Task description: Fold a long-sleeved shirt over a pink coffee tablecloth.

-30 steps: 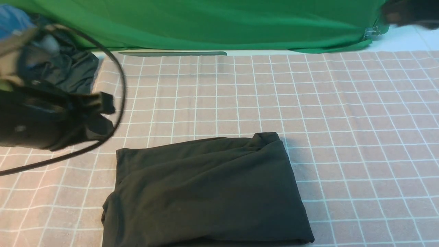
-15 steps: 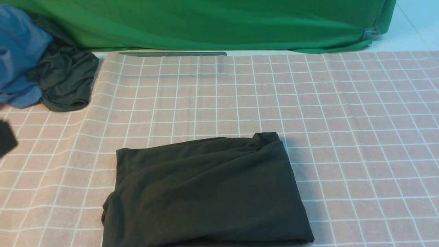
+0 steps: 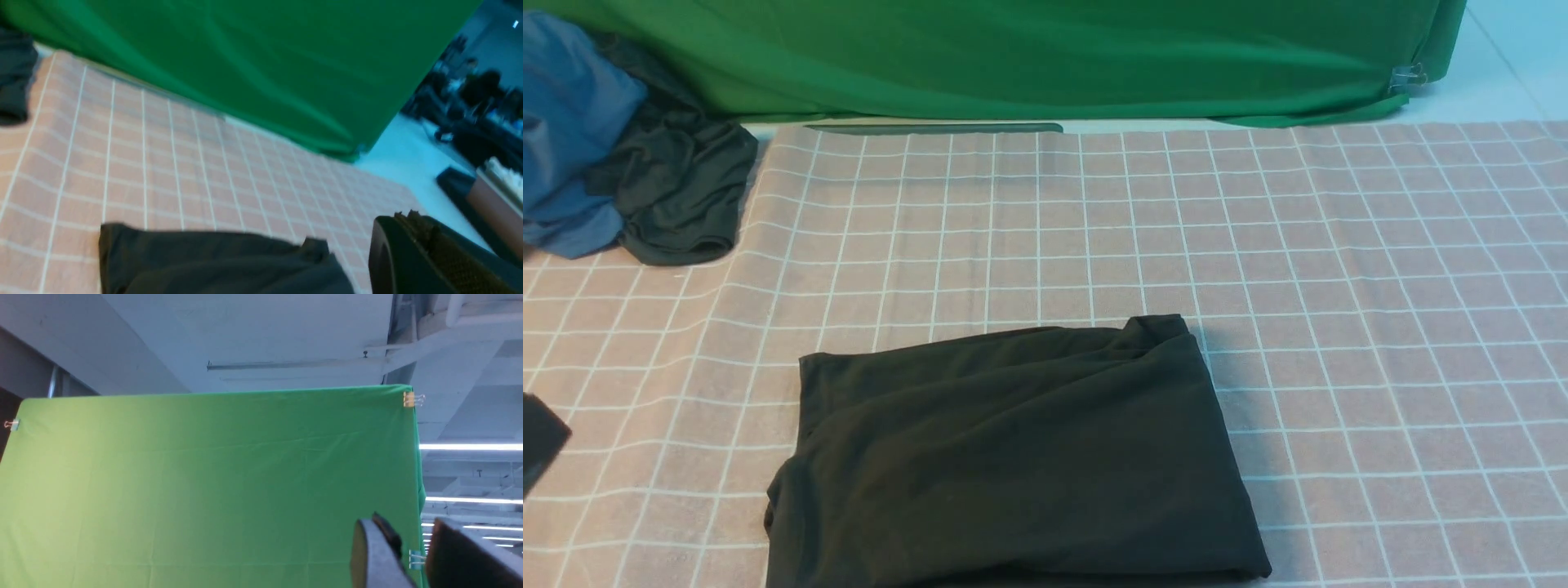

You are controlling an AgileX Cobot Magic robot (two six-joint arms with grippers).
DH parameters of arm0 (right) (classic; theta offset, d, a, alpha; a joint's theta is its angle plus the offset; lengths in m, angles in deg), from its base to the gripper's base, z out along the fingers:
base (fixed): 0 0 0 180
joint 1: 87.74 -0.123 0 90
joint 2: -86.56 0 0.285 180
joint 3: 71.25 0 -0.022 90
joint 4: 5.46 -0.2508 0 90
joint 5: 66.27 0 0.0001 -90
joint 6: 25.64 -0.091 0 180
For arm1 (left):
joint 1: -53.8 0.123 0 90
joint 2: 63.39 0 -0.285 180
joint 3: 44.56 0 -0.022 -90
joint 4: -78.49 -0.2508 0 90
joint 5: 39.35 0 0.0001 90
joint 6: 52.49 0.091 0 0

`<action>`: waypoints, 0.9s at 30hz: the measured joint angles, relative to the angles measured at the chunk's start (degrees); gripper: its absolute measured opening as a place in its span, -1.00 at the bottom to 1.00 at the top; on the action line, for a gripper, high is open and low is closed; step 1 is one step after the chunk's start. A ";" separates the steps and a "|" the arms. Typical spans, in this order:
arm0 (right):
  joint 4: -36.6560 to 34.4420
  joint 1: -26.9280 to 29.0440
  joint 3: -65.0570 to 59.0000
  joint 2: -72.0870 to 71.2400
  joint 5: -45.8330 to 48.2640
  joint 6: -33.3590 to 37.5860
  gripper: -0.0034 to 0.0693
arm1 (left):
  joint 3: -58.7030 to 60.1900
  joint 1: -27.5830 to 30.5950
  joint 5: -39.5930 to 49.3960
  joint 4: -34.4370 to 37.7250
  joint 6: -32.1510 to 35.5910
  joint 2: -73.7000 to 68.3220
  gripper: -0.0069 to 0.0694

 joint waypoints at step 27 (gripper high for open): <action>0.00 0.00 0.00 -0.02 0.38 -0.11 -0.22 | 11.92 7.34 -11.42 -8.09 1.72 4.84 -0.78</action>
